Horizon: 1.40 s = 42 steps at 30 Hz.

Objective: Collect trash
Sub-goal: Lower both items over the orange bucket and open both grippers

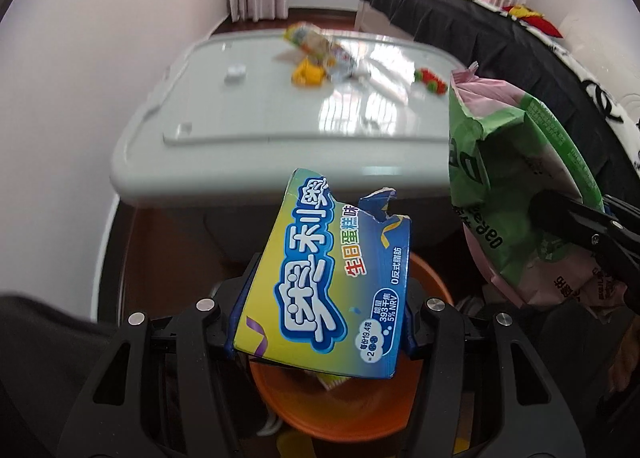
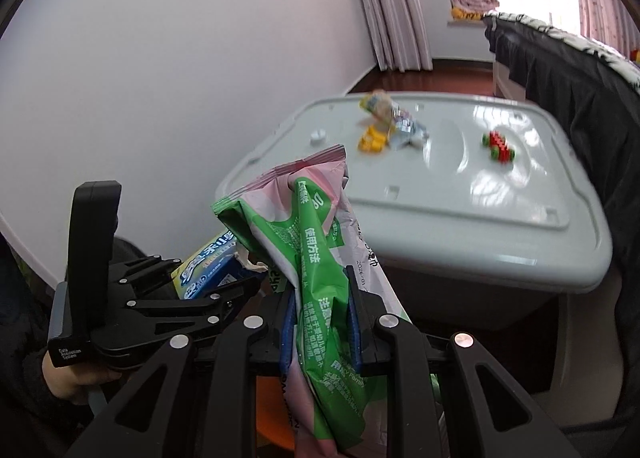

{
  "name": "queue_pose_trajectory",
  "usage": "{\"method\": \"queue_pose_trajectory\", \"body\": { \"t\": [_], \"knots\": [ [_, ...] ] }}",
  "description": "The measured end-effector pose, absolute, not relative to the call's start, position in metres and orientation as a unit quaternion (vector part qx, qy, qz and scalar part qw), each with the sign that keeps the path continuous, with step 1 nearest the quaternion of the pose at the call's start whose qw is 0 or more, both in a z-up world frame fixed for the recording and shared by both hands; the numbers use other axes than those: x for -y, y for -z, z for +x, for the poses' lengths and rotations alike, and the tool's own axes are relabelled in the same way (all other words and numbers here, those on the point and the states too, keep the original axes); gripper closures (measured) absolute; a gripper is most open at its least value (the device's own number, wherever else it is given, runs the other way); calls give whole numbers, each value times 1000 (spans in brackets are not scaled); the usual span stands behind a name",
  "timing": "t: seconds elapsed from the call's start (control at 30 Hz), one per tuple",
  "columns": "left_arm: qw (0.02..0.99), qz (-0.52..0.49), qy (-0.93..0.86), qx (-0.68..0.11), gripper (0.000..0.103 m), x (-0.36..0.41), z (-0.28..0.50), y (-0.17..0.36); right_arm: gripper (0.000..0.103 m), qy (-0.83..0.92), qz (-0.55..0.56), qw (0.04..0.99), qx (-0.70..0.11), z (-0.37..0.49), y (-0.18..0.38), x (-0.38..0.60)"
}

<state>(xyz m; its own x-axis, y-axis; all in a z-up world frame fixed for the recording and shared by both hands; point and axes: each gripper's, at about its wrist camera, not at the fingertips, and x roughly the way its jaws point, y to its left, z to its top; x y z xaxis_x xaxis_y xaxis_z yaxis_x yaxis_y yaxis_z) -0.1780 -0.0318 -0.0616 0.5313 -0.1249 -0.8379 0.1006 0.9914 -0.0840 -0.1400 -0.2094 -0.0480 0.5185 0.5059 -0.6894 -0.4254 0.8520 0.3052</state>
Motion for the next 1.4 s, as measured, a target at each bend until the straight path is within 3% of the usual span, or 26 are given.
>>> {"method": "queue_pose_trajectory", "body": {
  "t": [0.6,0.77,0.87,1.4],
  "knots": [
    [855,-5,61,-514,48,27,-189,89,80,-274,46,856,-435,-142,66,200],
    [855,3,60,-515,29,31,-190,89,70,-271,49,858,-434,-139,66,203],
    [855,12,55,-516,24,33,-191,89,63,-268,53,862,-426,-140,63,205],
    [855,23,53,-515,22,40,-193,88,53,-259,57,871,-413,-139,56,211]
  ]
}}
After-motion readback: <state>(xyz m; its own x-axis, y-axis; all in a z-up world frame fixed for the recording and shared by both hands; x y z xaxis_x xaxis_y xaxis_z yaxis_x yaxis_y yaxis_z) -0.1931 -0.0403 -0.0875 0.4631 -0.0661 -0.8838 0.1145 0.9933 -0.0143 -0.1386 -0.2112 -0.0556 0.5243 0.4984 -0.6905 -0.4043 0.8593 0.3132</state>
